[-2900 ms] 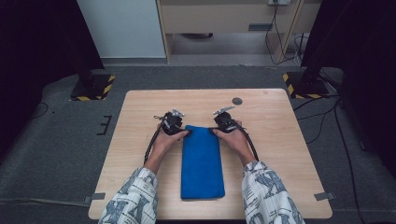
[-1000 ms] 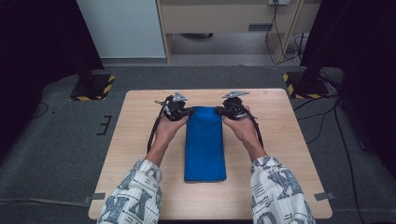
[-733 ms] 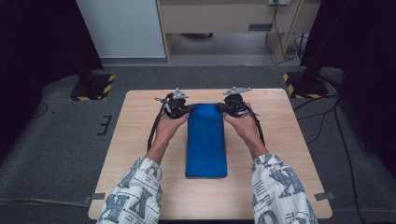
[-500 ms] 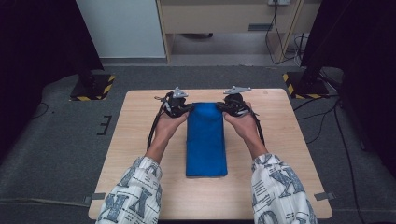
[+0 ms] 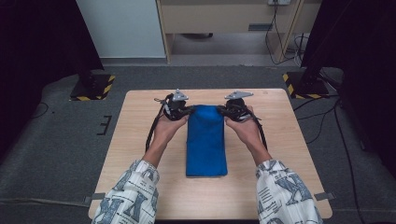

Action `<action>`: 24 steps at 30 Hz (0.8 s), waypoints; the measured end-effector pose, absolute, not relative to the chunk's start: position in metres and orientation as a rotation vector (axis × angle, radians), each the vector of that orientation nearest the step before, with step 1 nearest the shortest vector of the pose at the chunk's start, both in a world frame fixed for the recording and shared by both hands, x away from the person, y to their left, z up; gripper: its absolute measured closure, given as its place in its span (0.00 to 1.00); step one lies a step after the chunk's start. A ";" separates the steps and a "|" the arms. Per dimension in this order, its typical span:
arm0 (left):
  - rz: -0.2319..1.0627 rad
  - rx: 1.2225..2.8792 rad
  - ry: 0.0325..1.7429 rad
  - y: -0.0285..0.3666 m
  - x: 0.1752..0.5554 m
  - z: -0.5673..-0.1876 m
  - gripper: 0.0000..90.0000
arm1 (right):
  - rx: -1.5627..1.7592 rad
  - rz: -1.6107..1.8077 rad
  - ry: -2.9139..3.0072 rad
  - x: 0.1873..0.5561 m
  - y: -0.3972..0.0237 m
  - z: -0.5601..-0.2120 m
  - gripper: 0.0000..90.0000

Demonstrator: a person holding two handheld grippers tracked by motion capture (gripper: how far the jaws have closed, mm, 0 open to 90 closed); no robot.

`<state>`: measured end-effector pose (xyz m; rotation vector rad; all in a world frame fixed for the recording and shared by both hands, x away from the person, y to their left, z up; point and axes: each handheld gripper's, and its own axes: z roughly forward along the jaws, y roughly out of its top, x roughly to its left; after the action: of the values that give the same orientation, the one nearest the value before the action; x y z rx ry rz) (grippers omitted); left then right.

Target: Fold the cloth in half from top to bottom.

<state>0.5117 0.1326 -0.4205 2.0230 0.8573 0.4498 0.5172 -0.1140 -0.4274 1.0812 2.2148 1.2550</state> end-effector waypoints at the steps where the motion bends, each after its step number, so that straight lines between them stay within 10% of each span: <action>1: 0.446 2.023 0.856 0.133 0.510 -0.422 0.96 | 1.073 1.257 2.216 0.515 -0.115 -0.428 0.94; 24: 0.378 2.027 0.812 0.143 0.462 -0.444 0.95 | 0.977 1.229 2.294 0.457 -0.111 -0.456 0.92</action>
<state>0.4618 0.1434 -0.4440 2.0266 0.8118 0.3784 0.4567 -0.1108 -0.4562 0.9768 2.2943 1.2292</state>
